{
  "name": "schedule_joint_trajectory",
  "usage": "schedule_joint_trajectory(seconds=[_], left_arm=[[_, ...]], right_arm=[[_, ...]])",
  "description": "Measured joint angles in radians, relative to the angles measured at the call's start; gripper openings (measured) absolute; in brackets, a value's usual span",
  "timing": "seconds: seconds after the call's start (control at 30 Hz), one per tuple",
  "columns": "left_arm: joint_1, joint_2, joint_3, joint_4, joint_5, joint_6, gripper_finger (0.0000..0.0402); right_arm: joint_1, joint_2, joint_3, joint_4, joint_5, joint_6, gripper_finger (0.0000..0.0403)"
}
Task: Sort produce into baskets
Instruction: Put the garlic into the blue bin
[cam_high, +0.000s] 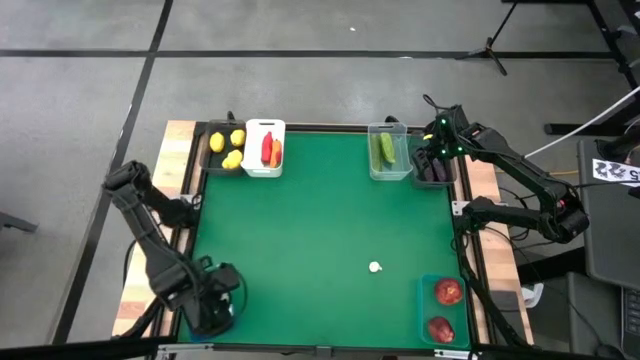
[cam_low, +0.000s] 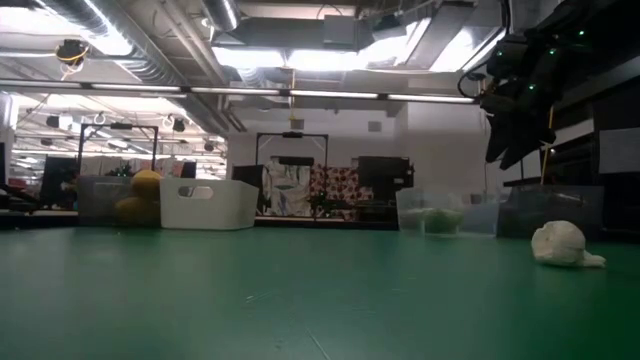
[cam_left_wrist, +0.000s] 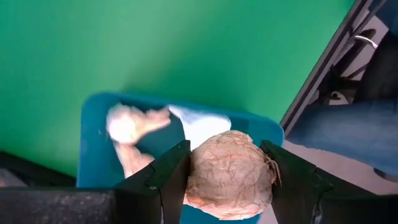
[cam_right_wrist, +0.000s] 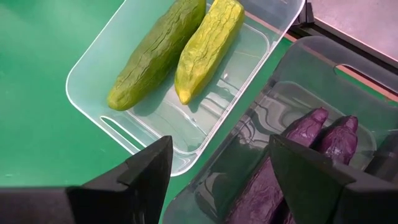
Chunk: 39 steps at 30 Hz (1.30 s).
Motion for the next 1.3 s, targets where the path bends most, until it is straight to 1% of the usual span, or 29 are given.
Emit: schedule_joint_trajectory(seconds=[0.17, 0.33, 0.47, 0.8, 0.87, 1.1, 1.3], left_arm=[[-0.036, 0.0, 0.0, -0.01, 0.019, -0.133, 0.0182], [-0.041, 0.003, 0.0, -0.017, 0.122, -0.21, 0.0182], [-0.041, 0.003, 0.0, -0.015, 0.165, -0.23, 0.0182], [-0.041, 0.003, 0.0, -0.001, 0.177, -0.251, 0.0182], [-0.041, 0.003, 0.0, 0.027, 0.18, -0.242, 0.0182], [-0.031, 0.004, 0.0, 0.008, 0.18, -0.207, 0.0182], [-0.033, 0.004, 0.0, -0.006, 0.141, -0.197, 0.0182]], right_arm=[[0.0, 0.0, 0.0, 0.0, 0.0, 0.0, 0.0264], [0.0, 0.0, 0.0, 0.0, 0.0, 0.0, 0.0264], [0.0, 0.0, 0.0, 0.0, 0.0, 0.0, 0.0264], [0.0, 0.0, 0.0, 0.0, 0.0, 0.0, 0.0264], [0.0, 0.0, 0.0, -0.001, 0.0, 0.0, 0.0264], [0.0, 0.0, 0.0, 0.0, 0.0, 0.0, 0.0264], [0.0, 0.0, 0.0, 0.0, 0.0, 0.0, 0.0264]])
